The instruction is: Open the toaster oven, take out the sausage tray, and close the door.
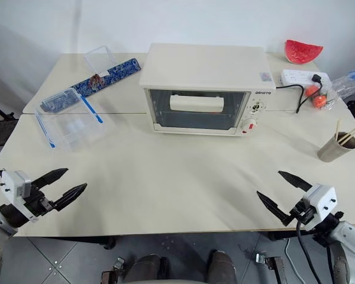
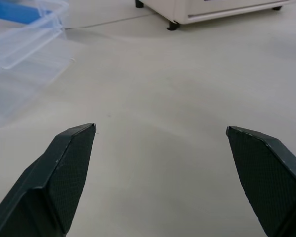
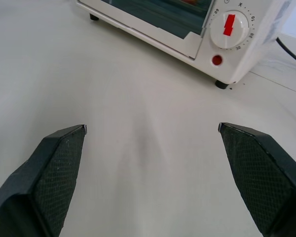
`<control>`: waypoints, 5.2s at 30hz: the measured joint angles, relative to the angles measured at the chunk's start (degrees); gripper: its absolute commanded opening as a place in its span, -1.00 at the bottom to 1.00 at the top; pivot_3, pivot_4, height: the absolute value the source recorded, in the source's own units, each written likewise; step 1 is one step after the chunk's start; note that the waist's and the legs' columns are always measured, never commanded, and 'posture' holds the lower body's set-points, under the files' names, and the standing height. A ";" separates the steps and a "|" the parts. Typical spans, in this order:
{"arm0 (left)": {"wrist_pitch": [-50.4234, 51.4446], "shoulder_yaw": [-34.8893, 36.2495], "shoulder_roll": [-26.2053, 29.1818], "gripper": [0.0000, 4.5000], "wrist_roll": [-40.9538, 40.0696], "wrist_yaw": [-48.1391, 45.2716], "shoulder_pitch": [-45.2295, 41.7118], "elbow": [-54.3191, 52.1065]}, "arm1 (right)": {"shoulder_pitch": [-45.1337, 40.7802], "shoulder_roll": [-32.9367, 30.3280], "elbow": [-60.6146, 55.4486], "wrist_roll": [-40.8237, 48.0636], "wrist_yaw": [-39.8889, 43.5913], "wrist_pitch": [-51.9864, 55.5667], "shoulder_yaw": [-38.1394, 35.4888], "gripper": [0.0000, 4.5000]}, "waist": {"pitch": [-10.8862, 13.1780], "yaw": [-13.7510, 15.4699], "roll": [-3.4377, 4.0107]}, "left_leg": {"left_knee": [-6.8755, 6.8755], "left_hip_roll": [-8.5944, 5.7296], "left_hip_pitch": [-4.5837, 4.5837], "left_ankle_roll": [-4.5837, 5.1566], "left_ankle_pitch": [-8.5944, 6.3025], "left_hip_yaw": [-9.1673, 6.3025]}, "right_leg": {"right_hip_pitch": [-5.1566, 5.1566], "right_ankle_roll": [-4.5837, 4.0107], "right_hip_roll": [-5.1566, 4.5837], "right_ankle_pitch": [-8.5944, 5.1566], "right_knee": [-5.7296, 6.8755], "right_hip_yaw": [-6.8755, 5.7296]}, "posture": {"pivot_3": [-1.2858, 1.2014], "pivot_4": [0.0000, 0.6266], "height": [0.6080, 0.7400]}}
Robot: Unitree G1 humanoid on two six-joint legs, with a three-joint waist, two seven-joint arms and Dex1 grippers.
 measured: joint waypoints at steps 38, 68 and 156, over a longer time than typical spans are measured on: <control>17.29 -6.48 0.71 1.00 -17.73 -3.18 -13.98 -8.66 | -46.89 3.79 5.93 4.85 1.74 28.31 20.22 1.00 | 0.04 -0.03 -0.02 | 0.10 0.04 -0.15 -0.06 -0.03 0.02 | -0.16 -0.04 0.12 0.04 0.10 0.10 | 0.03 -0.52 1.00; 15.68 -5.79 0.53 1.00 -15.85 -4.76 -14.82 -6.17 | -46.70 3.83 14.28 -2.10 10.44 16.79 20.56 1.00 | 0.04 -1.07 -0.02 | -0.04 0.07 -0.12 -0.08 -0.03 0.07 | -0.20 -0.04 0.16 0.04 0.08 0.09 | 0.03 -0.52 1.00; -3.95 -14.06 -11.60 0.35 2.29 0.61 -20.67 1.43 | -63.68 10.25 32.55 -69.88 -46.39 4.23 47.74 -0.02 | 0.17 -1.69 -0.20 | 0.65 0.10 -0.46 -0.05 0.00 -0.17 | -0.24 -0.08 0.14 0.11 0.33 0.02 | 0.03 -0.52 1.00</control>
